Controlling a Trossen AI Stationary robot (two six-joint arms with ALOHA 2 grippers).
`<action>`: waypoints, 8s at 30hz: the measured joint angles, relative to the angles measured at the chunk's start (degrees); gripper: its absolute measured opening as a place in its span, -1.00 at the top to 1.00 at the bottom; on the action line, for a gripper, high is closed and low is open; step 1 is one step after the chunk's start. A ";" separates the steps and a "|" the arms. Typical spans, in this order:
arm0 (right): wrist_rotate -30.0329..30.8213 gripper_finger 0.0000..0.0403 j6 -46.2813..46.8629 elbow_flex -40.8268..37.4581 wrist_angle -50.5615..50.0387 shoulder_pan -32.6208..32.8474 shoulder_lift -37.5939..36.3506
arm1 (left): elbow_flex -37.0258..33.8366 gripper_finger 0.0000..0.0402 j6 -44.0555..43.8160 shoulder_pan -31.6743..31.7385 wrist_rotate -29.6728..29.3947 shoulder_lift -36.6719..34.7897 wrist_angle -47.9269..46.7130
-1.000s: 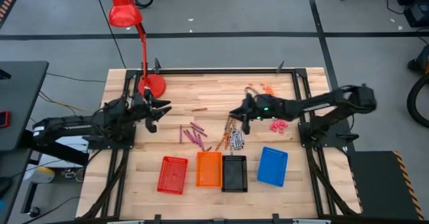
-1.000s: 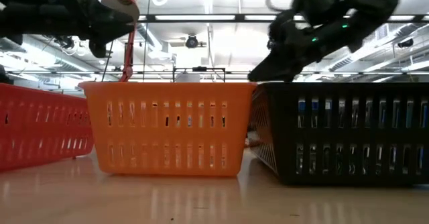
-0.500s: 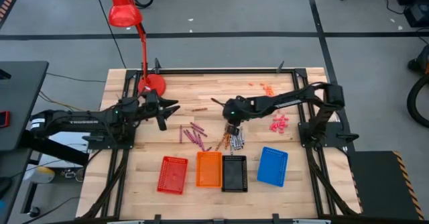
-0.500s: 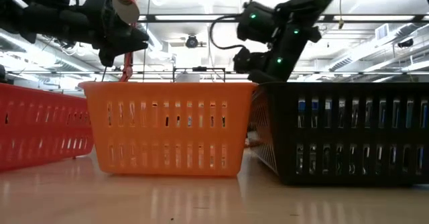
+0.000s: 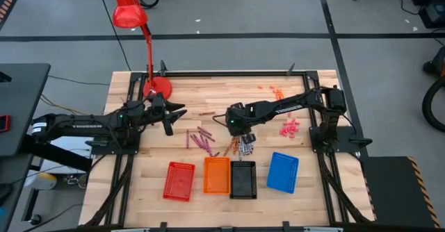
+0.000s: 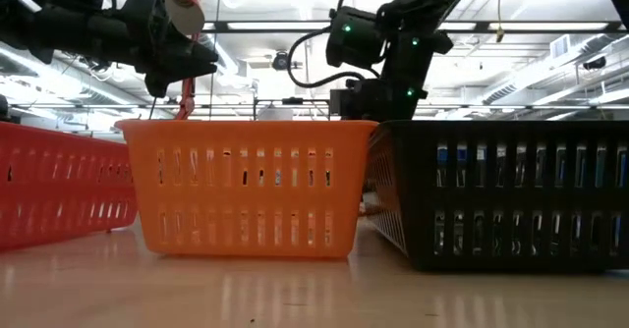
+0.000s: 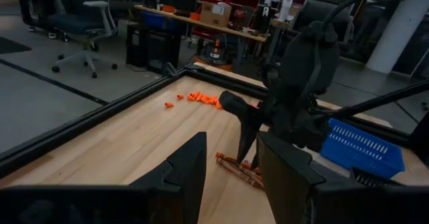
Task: Sort crayons
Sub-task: Put the brown crayon into the blue bin, then put the black crayon into the black bin, then put the orange crayon into the orange bin
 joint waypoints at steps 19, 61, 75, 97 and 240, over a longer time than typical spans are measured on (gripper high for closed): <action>-5.03 0.36 -6.98 10.54 -10.71 -3.75 9.86 | -0.02 0.29 1.14 0.00 0.00 -0.02 -0.01; -14.73 0.82 64.79 26.45 -46.28 7.92 3.39 | -0.07 0.29 17.88 0.07 0.00 -0.04 11.42; -12.59 0.82 111.39 15.38 -47.19 30.07 -6.60 | -0.07 0.29 22.50 0.07 0.00 -0.04 23.48; -15.06 0.70 136.79 -0.06 -33.33 40.85 -7.41 | -0.07 0.29 7.67 0.07 0.02 -0.03 20.88; 11.99 0.36 33.11 -19.16 1.89 20.41 -24.33 | 17.83 0.29 -4.53 -0.61 5.22 26.48 -17.18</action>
